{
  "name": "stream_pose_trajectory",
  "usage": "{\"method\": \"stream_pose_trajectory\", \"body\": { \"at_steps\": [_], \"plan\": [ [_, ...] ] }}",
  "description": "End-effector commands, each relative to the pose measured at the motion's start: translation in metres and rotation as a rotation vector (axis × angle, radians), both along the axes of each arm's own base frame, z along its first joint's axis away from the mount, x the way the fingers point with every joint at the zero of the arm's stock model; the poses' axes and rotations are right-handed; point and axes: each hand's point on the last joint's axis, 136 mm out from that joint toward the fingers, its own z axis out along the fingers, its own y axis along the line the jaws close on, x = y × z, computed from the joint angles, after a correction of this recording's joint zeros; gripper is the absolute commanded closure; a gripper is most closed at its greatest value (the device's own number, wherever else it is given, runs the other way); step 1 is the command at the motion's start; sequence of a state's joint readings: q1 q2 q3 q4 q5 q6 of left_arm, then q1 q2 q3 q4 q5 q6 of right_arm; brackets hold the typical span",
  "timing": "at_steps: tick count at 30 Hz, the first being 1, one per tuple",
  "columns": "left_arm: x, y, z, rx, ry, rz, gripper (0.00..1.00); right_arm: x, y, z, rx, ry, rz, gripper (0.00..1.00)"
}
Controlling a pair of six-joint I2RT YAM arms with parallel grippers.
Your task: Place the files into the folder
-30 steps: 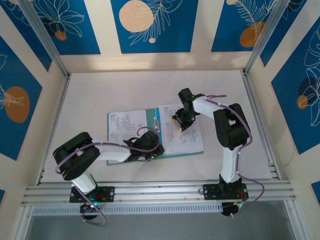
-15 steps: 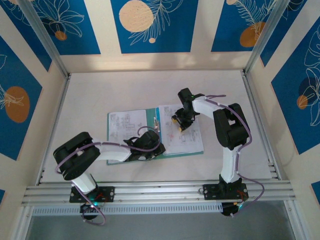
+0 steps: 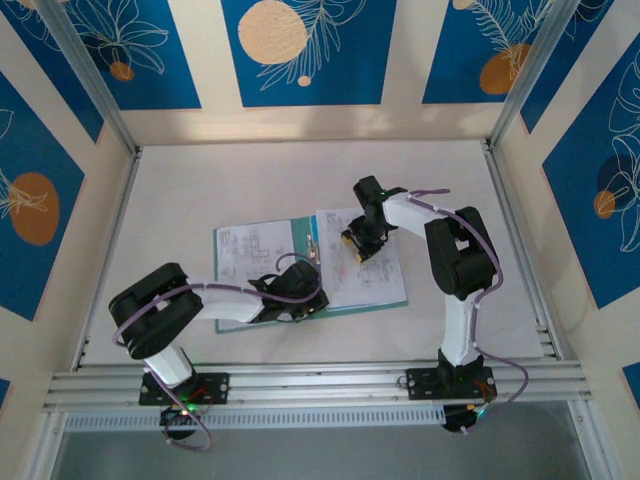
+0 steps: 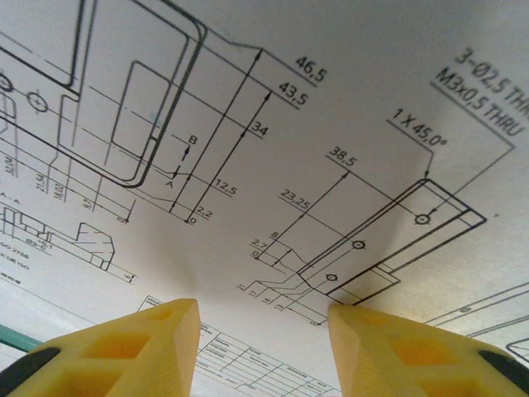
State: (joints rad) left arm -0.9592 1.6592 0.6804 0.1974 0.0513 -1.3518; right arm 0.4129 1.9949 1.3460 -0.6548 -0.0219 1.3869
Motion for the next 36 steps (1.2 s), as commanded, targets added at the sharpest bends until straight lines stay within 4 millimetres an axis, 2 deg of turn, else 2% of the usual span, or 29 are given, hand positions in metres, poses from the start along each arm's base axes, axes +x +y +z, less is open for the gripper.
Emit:
{"method": "stream_pose_trajectory", "body": {
  "at_steps": [1, 7, 9, 13, 17, 25, 30, 36],
  "plan": [
    [0.005, 0.001, -0.003, 0.021, -0.005, 0.002, 1.00, -0.020, -0.016, -0.029, -0.108, 0.072, 0.029, 0.50],
    [0.002, -0.005, 0.006, -0.034, 0.012, 0.019, 1.00, -0.002, -0.018, 0.009, -0.149, -0.059, 0.116, 0.32],
    [0.002, -0.006, 0.007, -0.056, 0.016, 0.036, 1.00, 0.005, -0.018, 0.021, -0.151, -0.098, 0.144, 0.30],
    [0.003, -0.004, 0.009, -0.078, 0.016, 0.067, 1.00, 0.009, -0.017, 0.032, -0.146, -0.131, 0.173, 0.30],
    [0.002, -0.003, 0.009, -0.087, 0.011, 0.083, 1.00, 0.005, -0.016, 0.028, -0.128, -0.128, 0.166, 0.33],
    [-0.002, 0.001, 0.006, -0.088, 0.018, 0.084, 1.00, -0.001, 0.001, -0.003, -0.085, -0.038, 0.175, 0.47],
    [-0.004, 0.002, 0.007, -0.087, 0.017, 0.075, 0.84, -0.006, 0.008, -0.015, -0.081, -0.009, 0.190, 0.47],
    [-0.007, 0.010, 0.014, -0.048, 0.003, 0.076, 0.74, -0.008, 0.009, -0.021, -0.094, 0.008, 0.204, 0.47]
  ]
}}
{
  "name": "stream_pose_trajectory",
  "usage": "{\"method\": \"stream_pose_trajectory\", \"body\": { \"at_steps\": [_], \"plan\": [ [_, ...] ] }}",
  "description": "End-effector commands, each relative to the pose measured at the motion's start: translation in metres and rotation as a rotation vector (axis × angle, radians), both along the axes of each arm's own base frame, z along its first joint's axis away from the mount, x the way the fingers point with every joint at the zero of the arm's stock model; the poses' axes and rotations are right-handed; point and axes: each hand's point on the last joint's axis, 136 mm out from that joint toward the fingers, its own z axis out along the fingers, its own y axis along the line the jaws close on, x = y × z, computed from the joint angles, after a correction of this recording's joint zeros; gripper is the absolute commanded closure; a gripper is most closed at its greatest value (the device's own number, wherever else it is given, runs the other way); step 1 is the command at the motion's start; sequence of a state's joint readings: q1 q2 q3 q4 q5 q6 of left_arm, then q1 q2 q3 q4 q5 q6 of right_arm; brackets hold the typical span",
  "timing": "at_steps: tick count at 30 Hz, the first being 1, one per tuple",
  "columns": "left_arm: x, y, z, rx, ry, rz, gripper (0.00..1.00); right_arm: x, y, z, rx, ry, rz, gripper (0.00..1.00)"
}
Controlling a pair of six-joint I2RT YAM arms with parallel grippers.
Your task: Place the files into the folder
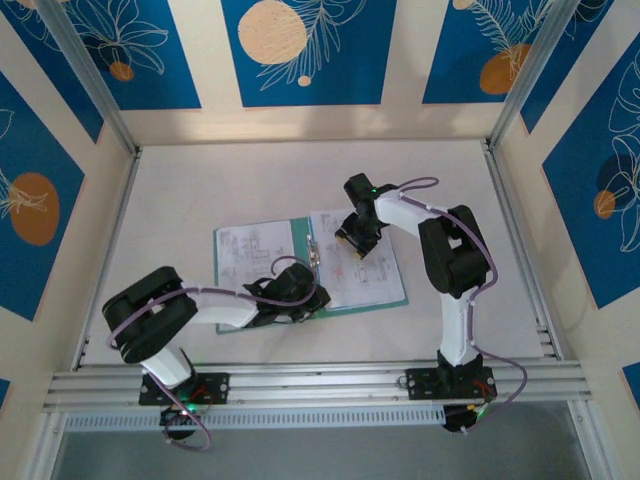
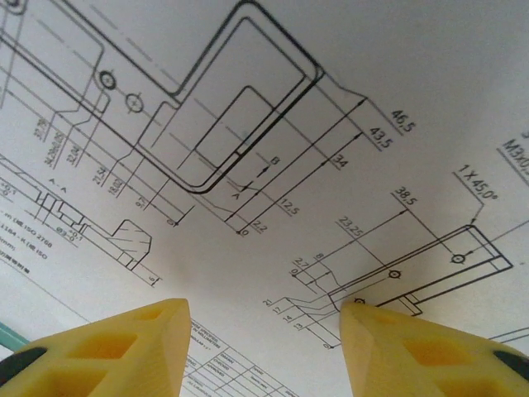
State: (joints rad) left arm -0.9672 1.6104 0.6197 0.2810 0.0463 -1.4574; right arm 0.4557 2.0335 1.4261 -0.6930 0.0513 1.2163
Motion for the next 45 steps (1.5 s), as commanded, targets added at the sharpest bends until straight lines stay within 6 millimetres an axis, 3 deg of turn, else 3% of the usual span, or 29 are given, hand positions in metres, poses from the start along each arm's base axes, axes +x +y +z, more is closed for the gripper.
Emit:
{"method": "stream_pose_trajectory", "body": {
  "at_steps": [1, 5, 15, 36, 45],
  "plan": [
    [-0.005, 0.012, 0.005, 0.058, -0.017, 0.002, 0.72, -0.018, -0.002, -0.024, -0.032, 0.092, 0.007, 0.47],
    [-0.007, 0.025, 0.014, 0.122, -0.040, 0.005, 0.67, -0.019, 0.001, -0.024, -0.030, 0.089, 0.015, 0.47],
    [-0.009, 0.041, 0.025, 0.163, -0.072, 0.015, 0.67, -0.027, -0.004, -0.024, -0.063, 0.092, 0.020, 0.47],
    [-0.002, 0.028, 0.030, 0.194, -0.093, -0.037, 0.64, -0.018, -0.021, -0.009, -0.126, 0.043, 0.067, 0.46],
    [-0.001, 0.028, 0.030, 0.198, -0.094, -0.036, 0.63, -0.019, -0.010, -0.010, -0.089, 0.049, 0.064, 0.46]
  ]
}}
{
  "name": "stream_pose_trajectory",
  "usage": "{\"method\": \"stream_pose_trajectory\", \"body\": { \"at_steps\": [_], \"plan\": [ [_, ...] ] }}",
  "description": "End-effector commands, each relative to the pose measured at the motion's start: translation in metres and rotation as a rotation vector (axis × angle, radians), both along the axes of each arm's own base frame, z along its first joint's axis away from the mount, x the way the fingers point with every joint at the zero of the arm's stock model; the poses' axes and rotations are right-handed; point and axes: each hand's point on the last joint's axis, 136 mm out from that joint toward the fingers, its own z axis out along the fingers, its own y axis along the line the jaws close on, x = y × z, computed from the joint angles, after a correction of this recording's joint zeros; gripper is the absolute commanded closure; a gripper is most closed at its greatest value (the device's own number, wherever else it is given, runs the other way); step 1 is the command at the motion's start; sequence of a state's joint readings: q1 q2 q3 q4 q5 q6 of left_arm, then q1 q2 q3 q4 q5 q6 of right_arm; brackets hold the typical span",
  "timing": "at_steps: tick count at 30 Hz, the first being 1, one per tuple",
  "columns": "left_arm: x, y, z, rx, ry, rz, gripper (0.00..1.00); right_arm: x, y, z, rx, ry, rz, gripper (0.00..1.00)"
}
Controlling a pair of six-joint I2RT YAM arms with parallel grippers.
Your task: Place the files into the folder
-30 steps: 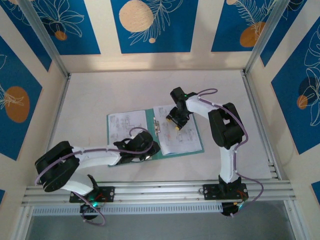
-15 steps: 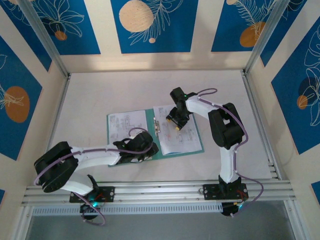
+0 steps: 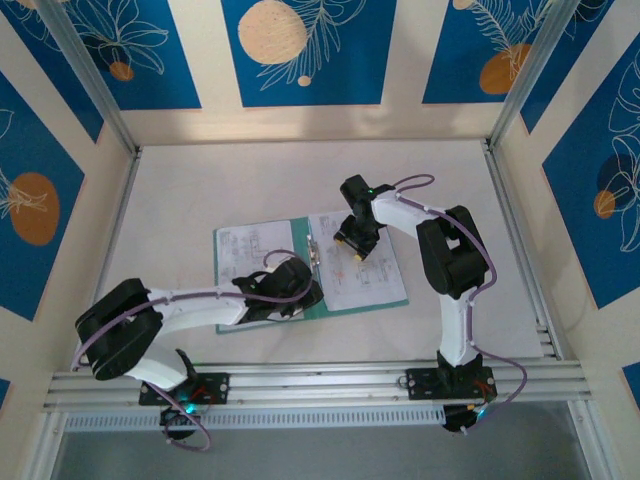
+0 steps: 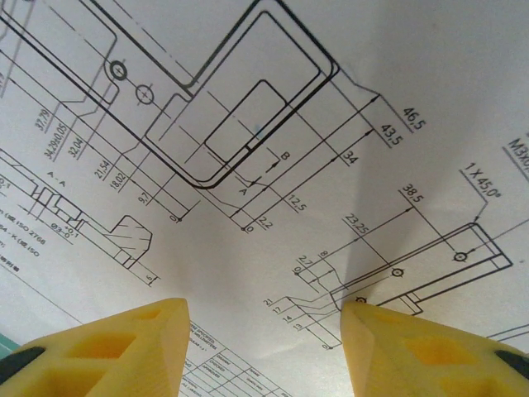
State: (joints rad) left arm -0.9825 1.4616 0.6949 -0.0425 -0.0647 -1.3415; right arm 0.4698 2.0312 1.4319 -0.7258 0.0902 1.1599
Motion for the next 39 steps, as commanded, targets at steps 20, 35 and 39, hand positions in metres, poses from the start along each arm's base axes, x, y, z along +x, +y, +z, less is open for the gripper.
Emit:
{"method": "stream_pose_trajectory", "body": {
  "at_steps": [20, 35, 39],
  "plan": [
    [0.000, 0.008, 0.005, 0.046, -0.024, -0.007, 0.63, -0.019, 0.001, -0.004, -0.039, 0.061, -0.040, 0.46],
    [-0.001, 0.010, 0.003, 0.051, -0.026, -0.008, 0.63, -0.009, 0.004, 0.029, -0.004, -0.003, -0.055, 0.44],
    [-0.001, 0.010, 0.003, 0.055, -0.026, -0.011, 0.63, -0.007, 0.006, 0.032, 0.008, -0.011, -0.058, 0.44]
  ]
}}
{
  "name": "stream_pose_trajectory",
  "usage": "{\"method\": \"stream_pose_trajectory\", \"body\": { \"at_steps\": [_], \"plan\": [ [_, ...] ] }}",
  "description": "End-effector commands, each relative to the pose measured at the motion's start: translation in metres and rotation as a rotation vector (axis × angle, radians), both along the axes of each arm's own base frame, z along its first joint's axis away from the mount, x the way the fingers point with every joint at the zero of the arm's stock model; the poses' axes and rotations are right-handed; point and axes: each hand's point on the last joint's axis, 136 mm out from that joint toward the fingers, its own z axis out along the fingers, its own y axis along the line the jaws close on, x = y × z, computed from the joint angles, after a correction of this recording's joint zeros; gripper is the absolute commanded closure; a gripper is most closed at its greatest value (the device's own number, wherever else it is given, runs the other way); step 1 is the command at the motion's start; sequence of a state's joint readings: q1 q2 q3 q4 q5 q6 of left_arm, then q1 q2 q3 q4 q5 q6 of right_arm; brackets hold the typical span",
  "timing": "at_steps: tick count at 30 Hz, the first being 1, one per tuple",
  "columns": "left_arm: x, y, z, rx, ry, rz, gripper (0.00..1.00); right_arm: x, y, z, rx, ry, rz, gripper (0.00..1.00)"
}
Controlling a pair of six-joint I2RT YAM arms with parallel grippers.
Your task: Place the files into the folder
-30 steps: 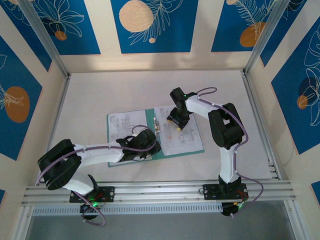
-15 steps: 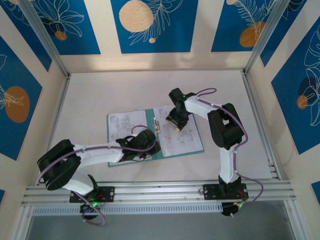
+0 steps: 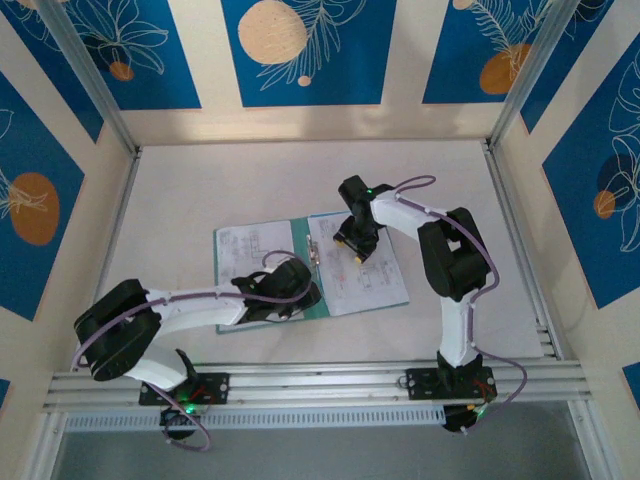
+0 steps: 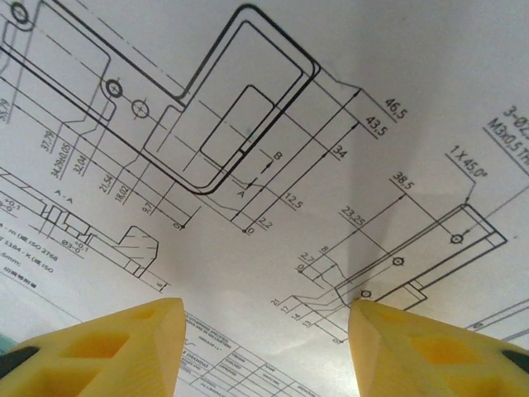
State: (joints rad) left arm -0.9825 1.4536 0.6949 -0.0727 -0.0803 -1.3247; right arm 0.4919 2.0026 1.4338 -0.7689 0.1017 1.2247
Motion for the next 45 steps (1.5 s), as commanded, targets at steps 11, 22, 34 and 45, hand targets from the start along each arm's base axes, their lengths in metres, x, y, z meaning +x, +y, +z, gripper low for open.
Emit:
{"method": "stream_pose_trajectory", "body": {
  "at_steps": [11, 22, 34, 45],
  "plan": [
    [-0.002, 0.009, 0.000, 0.046, -0.017, -0.013, 0.63, 0.007, 0.012, 0.045, 0.076, -0.103, 0.015, 0.41],
    [-0.010, 0.024, -0.004, 0.063, 0.000, -0.018, 0.66, -0.039, 0.027, 0.034, 0.123, -0.083, 0.092, 0.62],
    [-0.039, 0.081, -0.028, 0.184, 0.059, 0.002, 0.74, -0.071, 0.035, -0.002, 0.169, 0.008, 0.075, 0.71],
    [-0.043, 0.093, -0.024, 0.189, 0.044, 0.016, 0.74, -0.066, 0.035, -0.016, 0.152, 0.038, 0.068, 0.72]
  ]
}}
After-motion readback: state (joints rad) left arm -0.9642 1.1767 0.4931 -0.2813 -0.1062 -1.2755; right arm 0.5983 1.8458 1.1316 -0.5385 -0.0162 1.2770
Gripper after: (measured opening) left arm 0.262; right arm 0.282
